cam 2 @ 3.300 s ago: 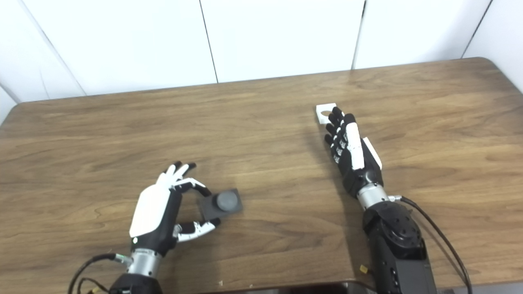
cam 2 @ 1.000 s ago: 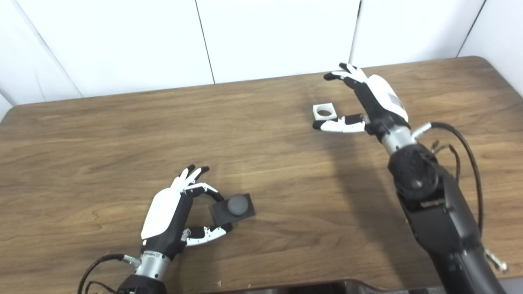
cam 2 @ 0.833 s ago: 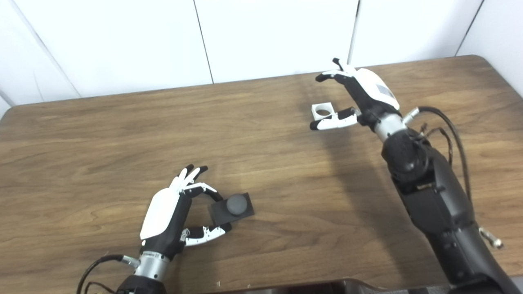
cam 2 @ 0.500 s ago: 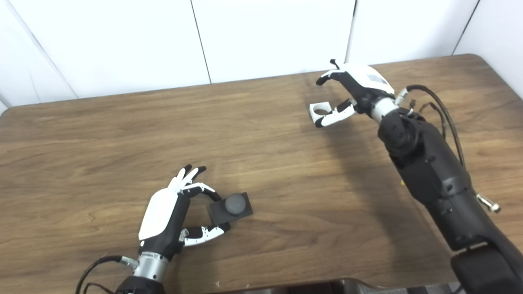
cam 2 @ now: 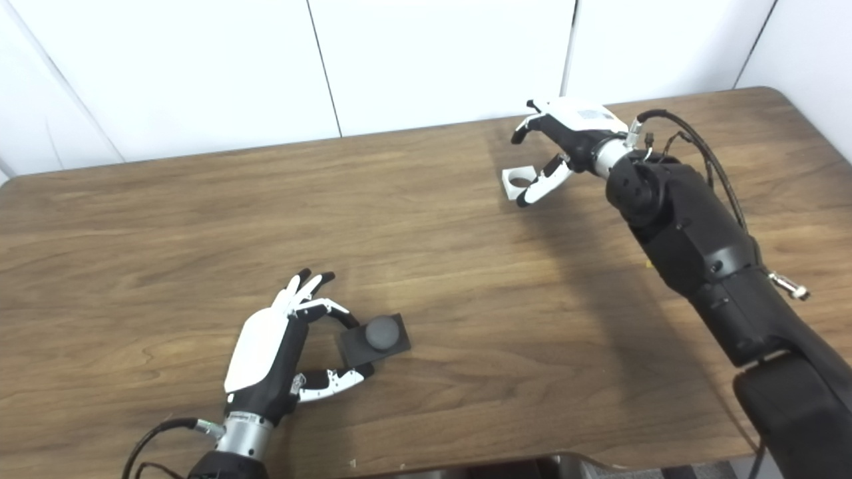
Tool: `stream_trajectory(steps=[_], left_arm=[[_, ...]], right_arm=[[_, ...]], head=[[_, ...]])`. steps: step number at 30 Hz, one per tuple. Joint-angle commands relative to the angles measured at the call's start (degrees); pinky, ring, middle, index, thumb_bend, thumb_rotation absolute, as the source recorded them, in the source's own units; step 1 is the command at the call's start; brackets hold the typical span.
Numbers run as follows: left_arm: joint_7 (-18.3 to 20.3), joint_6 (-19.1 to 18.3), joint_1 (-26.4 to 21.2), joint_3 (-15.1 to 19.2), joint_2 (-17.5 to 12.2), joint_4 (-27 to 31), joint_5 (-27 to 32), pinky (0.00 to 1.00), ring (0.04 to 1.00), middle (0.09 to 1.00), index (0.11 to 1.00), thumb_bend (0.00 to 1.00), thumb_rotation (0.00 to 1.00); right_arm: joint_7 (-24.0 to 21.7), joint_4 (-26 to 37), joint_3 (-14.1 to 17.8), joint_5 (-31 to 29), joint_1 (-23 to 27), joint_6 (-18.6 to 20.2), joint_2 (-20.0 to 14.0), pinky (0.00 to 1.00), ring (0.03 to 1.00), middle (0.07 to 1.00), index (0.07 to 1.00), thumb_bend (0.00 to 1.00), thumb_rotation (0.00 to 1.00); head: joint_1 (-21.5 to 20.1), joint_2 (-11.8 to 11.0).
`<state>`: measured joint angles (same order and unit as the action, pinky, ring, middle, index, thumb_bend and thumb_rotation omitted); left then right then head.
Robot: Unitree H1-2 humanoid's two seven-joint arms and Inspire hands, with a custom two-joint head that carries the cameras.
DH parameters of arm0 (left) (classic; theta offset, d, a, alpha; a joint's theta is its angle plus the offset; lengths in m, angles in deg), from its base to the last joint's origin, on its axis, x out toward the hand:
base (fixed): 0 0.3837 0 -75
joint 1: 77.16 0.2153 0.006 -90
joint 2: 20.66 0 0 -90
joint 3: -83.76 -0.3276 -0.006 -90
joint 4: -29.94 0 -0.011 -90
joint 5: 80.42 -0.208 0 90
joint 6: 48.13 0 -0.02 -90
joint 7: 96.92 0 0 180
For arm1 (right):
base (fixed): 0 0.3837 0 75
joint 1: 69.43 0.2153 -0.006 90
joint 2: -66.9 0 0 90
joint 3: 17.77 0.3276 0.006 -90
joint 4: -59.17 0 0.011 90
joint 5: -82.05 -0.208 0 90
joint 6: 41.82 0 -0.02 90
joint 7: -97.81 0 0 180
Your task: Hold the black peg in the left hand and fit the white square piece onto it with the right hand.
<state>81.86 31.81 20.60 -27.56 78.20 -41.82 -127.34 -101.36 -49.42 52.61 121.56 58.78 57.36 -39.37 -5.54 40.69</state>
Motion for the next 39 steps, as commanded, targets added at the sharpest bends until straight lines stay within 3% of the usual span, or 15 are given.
stream_trajectory(steps=[1, 23, 39], left_arm=[[0.71, -0.94, -0.39, 0.05, 0.60, -0.18, -1.86, 0.99, 1.000, 0.930, 0.493, 0.49, 0.09], [0.81, -1.35, -0.73, -0.69, 1.77, 0.87, -2.37, 0.99, 0.999, 0.930, 0.492, 0.49, 0.08], [1.02, -3.05, -1.08, -1.69, 2.89, 0.96, -2.61, 1.00, 1.000, 0.933, 0.492, 0.49, 0.08]], right_arm=[[0.69, 0.27, 0.42, 0.34, 4.03, -1.95, -1.09, 1.00, 1.000, 0.991, 0.740, 0.88, 0.27], [3.19, -10.29, -0.20, -0.13, 7.28, -7.03, 0.15, 0.93, 1.000, 0.956, 0.676, 0.87, 0.23], [4.08, -13.74, -1.15, 0.13, 8.93, -7.38, 1.58, 0.92, 0.998, 0.948, 0.659, 0.85, 0.21]], head=[[-0.08, 0.14], [0.38, 0.57], [1.41, 0.97]])
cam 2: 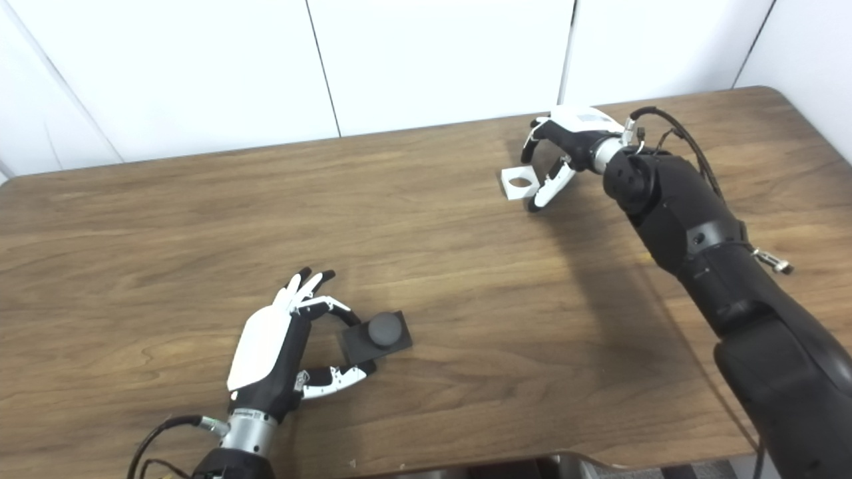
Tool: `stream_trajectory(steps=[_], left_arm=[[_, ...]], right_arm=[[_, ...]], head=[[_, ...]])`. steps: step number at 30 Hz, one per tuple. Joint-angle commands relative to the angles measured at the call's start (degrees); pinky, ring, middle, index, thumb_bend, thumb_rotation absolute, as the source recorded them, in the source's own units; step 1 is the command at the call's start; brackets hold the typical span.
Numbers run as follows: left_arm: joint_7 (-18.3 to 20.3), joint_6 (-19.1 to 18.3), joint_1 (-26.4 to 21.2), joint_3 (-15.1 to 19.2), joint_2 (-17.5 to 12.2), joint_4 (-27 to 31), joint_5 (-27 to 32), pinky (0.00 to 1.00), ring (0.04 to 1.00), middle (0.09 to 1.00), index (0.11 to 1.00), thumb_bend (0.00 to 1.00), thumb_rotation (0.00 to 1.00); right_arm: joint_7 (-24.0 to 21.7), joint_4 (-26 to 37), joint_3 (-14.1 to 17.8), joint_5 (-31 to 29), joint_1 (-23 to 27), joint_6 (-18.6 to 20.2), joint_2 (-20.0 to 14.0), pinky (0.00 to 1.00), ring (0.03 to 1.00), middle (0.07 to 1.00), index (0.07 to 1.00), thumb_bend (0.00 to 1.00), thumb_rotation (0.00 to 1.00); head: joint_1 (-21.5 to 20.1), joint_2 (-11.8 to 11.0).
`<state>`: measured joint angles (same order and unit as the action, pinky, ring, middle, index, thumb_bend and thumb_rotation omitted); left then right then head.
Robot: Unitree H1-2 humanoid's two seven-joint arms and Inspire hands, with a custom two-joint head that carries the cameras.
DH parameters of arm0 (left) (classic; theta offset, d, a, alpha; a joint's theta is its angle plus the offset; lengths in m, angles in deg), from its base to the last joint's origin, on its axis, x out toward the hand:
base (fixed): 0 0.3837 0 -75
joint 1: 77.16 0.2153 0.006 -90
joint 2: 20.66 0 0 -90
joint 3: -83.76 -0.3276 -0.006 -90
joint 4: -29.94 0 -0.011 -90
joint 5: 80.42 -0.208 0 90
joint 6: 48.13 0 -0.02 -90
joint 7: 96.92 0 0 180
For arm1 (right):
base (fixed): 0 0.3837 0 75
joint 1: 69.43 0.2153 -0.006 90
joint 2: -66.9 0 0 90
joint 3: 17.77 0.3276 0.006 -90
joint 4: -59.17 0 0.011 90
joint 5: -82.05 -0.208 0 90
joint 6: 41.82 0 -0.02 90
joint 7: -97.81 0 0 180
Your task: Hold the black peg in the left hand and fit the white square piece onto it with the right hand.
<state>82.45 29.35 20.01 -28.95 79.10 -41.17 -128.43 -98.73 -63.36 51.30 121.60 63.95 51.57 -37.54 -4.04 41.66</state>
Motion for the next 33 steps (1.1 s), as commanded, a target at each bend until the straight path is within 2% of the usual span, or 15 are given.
stream_trajectory(steps=[1, 14, 24, 25, 26, 27, 29, 33], left_arm=[[0.45, -0.73, -0.55, -0.40, 2.02, 0.28, -1.58, 1.00, 1.000, 0.934, 0.492, 0.49, 0.08], [-0.13, -0.23, -0.68, -1.03, 2.29, -0.37, -1.56, 0.99, 1.000, 0.930, 0.492, 0.49, 0.08], [-0.08, -0.85, -1.16, -1.64, 2.83, -0.16, -1.49, 1.00, 1.000, 0.937, 0.492, 0.49, 0.08], [-0.08, -0.88, -1.20, -1.64, 2.80, -0.16, -1.44, 1.00, 1.000, 0.937, 0.492, 0.49, 0.08], [-0.19, -0.86, -1.23, -1.65, 2.80, -0.20, -1.45, 1.00, 1.000, 0.935, 0.492, 0.49, 0.08], [-0.25, -0.88, -1.27, -1.68, 2.79, -0.22, -1.55, 1.00, 1.000, 0.933, 0.492, 0.49, 0.08], [-0.08, -1.11, -1.36, -1.82, 2.81, -0.15, -1.83, 1.00, 1.000, 0.933, 0.492, 0.49, 0.08], [0.02, -1.51, -1.58, -2.05, 2.82, -0.24, -2.05, 1.00, 1.000, 0.937, 0.493, 0.49, 0.09]], right_arm=[[1.45, 0.06, 0.09, 0.07, 3.83, -1.57, -0.20, 0.92, 0.999, 0.949, 0.662, 0.85, 0.21], [2.05, -3.00, -1.22, 0.02, 4.51, -1.61, 1.27, 0.93, 1.000, 0.953, 0.657, 0.84, 0.21], [2.71, -3.52, -1.85, 0.02, 3.75, -1.88, 1.71, 0.93, 1.000, 0.940, 0.607, 0.82, 0.18], [2.90, -3.48, -1.88, -0.01, 3.61, -2.05, 1.76, 0.93, 1.000, 0.939, 0.582, 0.76, 0.17], [3.09, -3.51, -1.89, -0.09, 3.51, -2.32, 1.80, 0.93, 0.999, 0.937, 0.529, 0.62, 0.16], [3.26, -3.59, -1.88, -0.17, 3.47, -2.56, 1.84, 0.93, 0.998, 0.935, 0.511, 0.57, 0.15], [3.48, -3.90, -1.90, -0.29, 3.53, -3.20, 1.83, 0.92, 0.996, 0.932, 0.497, 0.54, 0.15], [4.09, -4.26, -1.64, -0.46, 3.55, -3.89, 1.98, 0.93, 0.995, 0.927, 0.492, 0.53, 0.14]], head=[[-0.15, -0.02], [-0.02, -0.62], [-0.34, -0.53], [-0.17, -0.37], [-0.17, -0.37], [-0.17, -0.37], [0.02, -0.14], [-0.01, 0.08]])
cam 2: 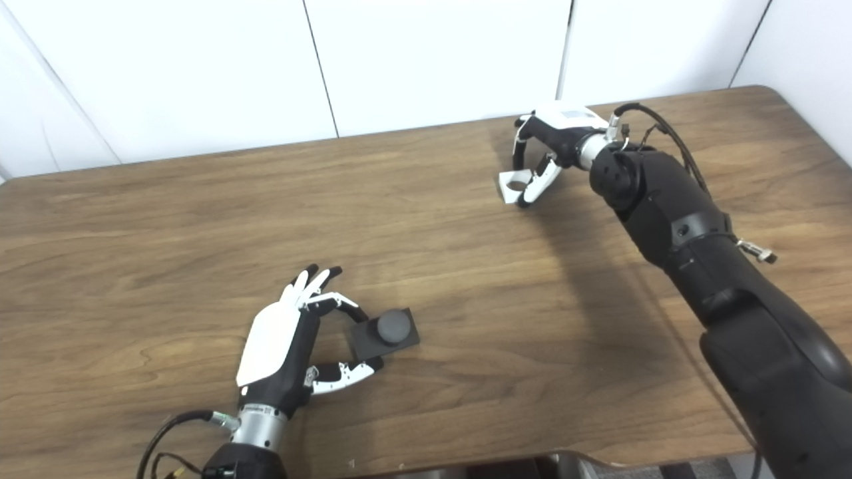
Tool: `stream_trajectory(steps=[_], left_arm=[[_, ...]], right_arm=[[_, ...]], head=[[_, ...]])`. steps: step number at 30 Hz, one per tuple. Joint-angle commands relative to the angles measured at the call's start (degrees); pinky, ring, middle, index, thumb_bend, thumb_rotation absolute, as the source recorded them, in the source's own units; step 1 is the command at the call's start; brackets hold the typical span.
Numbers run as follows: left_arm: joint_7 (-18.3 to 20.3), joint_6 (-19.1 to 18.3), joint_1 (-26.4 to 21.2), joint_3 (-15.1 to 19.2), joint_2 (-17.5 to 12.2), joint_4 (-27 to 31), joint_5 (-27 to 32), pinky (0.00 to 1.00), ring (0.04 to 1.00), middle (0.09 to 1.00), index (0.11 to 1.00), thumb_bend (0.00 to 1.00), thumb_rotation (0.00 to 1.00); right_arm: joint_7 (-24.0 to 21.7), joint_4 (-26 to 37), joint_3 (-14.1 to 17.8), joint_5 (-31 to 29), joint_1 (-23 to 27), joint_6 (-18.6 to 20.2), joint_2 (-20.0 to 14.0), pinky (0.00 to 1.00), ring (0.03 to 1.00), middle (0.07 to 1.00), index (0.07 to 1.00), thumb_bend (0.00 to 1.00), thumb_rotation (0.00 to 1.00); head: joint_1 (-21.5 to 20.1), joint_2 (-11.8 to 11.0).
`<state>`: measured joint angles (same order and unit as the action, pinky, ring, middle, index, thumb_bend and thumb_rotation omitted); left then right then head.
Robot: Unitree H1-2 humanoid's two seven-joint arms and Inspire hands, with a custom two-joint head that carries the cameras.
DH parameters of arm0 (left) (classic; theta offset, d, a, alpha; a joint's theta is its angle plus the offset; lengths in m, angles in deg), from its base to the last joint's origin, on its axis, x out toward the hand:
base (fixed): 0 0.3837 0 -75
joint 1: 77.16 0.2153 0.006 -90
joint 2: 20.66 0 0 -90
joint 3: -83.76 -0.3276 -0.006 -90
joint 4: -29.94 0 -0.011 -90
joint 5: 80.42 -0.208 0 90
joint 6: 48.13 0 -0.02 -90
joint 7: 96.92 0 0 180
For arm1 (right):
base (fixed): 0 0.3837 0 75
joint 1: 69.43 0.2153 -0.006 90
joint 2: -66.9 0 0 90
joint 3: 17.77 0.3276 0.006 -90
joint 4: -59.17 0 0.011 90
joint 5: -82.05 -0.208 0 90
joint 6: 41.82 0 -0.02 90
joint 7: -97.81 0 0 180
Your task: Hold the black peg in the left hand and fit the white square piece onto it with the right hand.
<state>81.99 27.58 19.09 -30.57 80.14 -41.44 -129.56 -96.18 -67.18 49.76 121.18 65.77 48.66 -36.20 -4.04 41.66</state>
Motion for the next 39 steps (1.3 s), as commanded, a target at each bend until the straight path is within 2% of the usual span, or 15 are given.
stream_trajectory(steps=[1, 18, 29, 39], left_arm=[[0.43, 0.25, -0.73, -0.48, 1.75, -0.05, -0.92, 1.00, 1.000, 0.936, 0.493, 0.49, 0.09], [1.06, -0.32, -0.80, -0.32, 1.62, 0.35, -1.18, 1.00, 1.000, 0.936, 0.492, 0.49, 0.09], [1.21, -0.37, -0.87, -0.22, 1.72, 0.13, -1.17, 1.00, 1.000, 0.936, 0.492, 0.49, 0.09], [1.53, -0.60, -0.97, -0.14, 1.62, -0.19, -1.54, 1.00, 1.000, 0.936, 0.492, 0.49, 0.09]], right_arm=[[1.64, -0.47, -0.12, -0.02, 1.72, -1.10, 0.67, 0.92, 0.994, 0.925, 0.491, 0.52, 0.14], [2.81, 1.32, 0.30, -0.30, 0.44, -1.90, 0.48, 0.92, 0.993, 0.923, 0.492, 0.52, 0.14], [-0.45, 16.28, 2.81, -1.00, -3.81, 0.04, -2.32, 0.93, 1.000, 0.931, 0.493, 0.52, 0.15], [-5.66, 30.31, 5.67, -1.94, -7.82, 2.90, -2.71, 0.94, 1.000, 0.930, 0.493, 0.52, 0.14]], head=[[0.08, 0.07], [0.48, 0.02], [0.43, -0.08], [0.42, -0.17]])
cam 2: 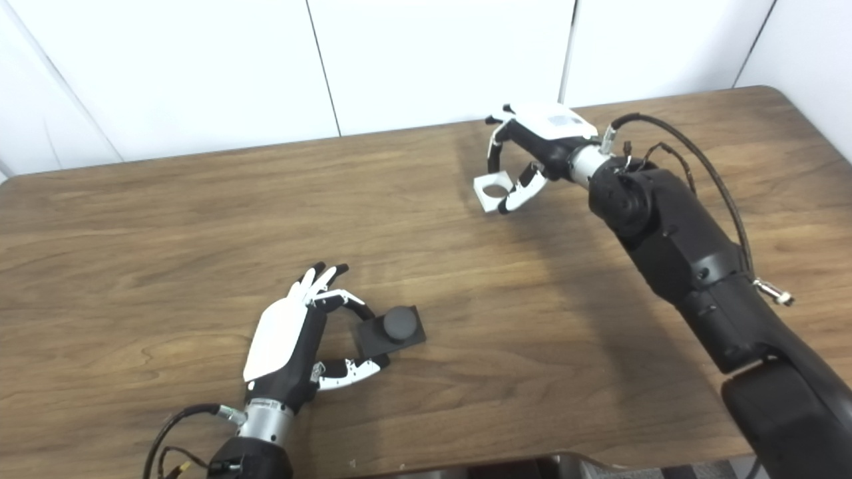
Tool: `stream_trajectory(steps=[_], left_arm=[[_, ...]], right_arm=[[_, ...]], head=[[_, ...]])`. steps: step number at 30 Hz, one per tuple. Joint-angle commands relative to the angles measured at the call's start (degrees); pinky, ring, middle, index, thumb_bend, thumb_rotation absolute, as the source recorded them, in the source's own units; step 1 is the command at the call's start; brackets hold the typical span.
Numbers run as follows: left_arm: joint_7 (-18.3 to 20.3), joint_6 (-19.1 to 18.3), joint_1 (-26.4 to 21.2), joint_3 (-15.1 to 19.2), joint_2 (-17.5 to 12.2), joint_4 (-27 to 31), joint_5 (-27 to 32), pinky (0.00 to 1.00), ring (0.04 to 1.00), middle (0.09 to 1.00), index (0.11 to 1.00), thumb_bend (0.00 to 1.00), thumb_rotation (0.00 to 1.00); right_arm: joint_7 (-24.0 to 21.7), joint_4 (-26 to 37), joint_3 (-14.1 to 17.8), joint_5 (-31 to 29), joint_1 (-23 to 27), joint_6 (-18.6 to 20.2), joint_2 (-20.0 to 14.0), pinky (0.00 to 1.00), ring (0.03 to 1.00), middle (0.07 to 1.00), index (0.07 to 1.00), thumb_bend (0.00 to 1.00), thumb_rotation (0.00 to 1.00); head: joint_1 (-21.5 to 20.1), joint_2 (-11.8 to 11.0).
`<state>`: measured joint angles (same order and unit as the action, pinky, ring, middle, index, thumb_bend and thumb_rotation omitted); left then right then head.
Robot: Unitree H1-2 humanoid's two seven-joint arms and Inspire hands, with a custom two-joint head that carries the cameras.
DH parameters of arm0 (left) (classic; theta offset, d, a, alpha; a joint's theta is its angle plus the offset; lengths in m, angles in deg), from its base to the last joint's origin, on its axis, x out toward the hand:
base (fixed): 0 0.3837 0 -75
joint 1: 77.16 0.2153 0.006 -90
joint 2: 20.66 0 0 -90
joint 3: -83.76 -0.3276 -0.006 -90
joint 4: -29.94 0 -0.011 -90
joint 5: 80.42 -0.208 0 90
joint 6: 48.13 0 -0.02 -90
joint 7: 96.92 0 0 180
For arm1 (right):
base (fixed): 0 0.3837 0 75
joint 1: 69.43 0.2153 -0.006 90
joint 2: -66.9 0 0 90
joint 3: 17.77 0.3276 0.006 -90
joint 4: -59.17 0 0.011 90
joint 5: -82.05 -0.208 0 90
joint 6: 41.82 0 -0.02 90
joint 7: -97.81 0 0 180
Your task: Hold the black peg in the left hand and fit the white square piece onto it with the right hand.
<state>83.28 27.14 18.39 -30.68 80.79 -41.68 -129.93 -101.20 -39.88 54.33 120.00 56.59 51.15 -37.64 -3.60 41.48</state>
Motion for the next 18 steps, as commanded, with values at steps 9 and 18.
stream_trajectory(steps=[9, 18], left_arm=[[0.67, -0.41, -0.72, 0.45, 0.91, -0.15, -0.93, 1.00, 1.000, 0.939, 0.492, 0.49, 0.09], [0.39, -0.07, -1.16, 1.20, 0.77, -1.30, -0.59, 0.99, 1.000, 0.939, 0.491, 0.49, 0.08]], right_arm=[[-8.32, 18.26, 1.90, -2.19, -1.72, 2.91, -1.64, 0.94, 1.000, 0.934, 0.492, 0.52, 0.14], [-16.54, 32.37, 2.00, -3.32, -4.20, 7.63, -0.75, 0.94, 1.000, 0.928, 0.491, 0.52, 0.14]], head=[[0.10, 0.00], [-0.56, -0.25]])
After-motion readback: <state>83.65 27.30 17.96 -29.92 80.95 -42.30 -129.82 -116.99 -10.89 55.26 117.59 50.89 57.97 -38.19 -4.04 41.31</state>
